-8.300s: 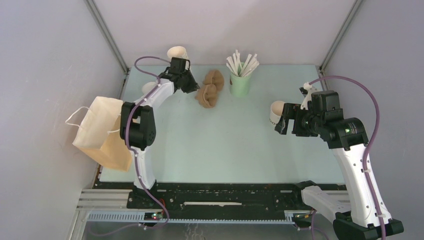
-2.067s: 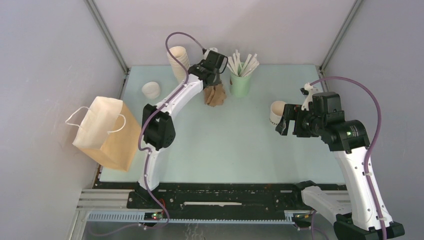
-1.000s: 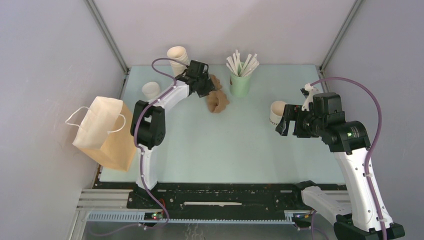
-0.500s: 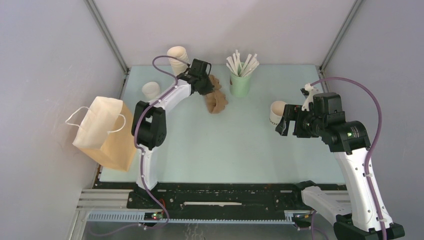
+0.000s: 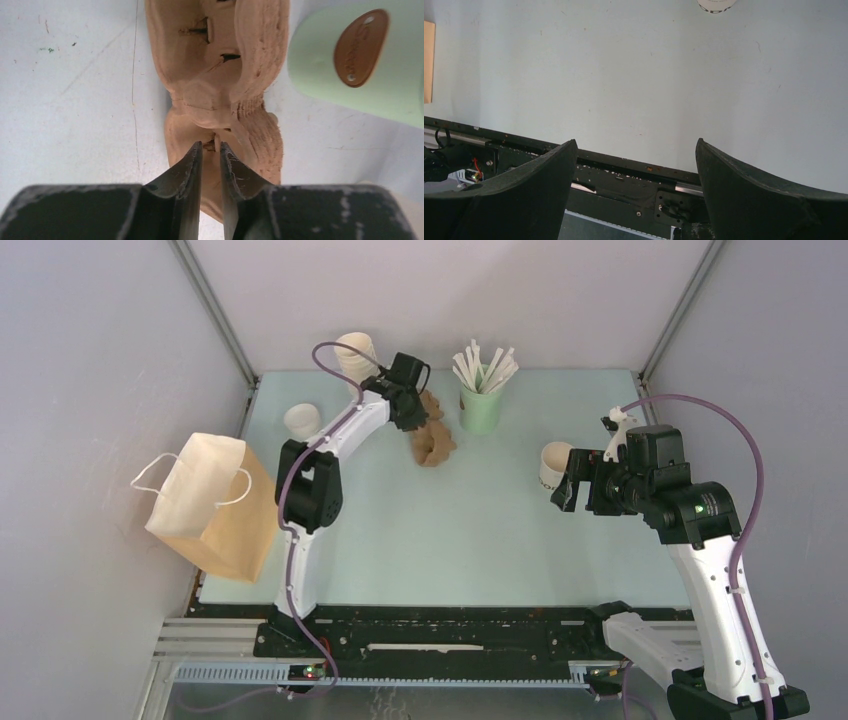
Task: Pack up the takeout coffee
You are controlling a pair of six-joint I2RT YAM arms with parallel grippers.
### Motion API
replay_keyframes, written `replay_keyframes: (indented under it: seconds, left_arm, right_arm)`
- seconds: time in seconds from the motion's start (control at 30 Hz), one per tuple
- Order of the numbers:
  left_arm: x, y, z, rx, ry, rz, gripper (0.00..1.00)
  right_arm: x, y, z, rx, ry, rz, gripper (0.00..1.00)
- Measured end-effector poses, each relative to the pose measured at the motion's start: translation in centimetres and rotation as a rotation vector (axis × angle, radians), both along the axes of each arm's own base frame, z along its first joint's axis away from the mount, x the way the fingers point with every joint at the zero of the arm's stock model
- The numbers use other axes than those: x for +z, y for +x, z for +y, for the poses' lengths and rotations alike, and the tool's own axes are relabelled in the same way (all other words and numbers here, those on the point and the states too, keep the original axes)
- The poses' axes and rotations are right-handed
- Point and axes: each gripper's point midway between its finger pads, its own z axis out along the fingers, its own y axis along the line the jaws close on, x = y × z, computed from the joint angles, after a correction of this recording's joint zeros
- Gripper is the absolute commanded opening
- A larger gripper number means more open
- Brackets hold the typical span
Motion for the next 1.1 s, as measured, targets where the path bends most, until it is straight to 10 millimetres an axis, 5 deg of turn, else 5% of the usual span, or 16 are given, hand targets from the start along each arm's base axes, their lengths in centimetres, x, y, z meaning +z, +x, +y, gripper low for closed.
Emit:
replay_keyframes:
  seconds: [0.1,0.47,0.8,1.1]
  left_arm:
    - [-1.1,-0.5,0.1,-0.018,0.027,0.031,0.45]
    - [-0.3,-0.1,0.2,-0.041,0.083,-0.024,0.57]
    - [1.5,3.6,-0.5,-0.062,-0.075,-0.146,0.56]
    - [2.3,4.6,-0.8,-0.072,-0.16,-0.173,0.57]
  right_arm:
    - [0.0,0.0,0.0,0.0,0.0,-0.001,0.96]
    - [0.1,-0.1,0.1,0.004,0.006,-0.001,0.96]
    - [0.1,-0.1,0.1,0.004,0.006,-0.002,0.96]
    - [0.0,0.0,0.1,0.004,0.004,0.001,0.97]
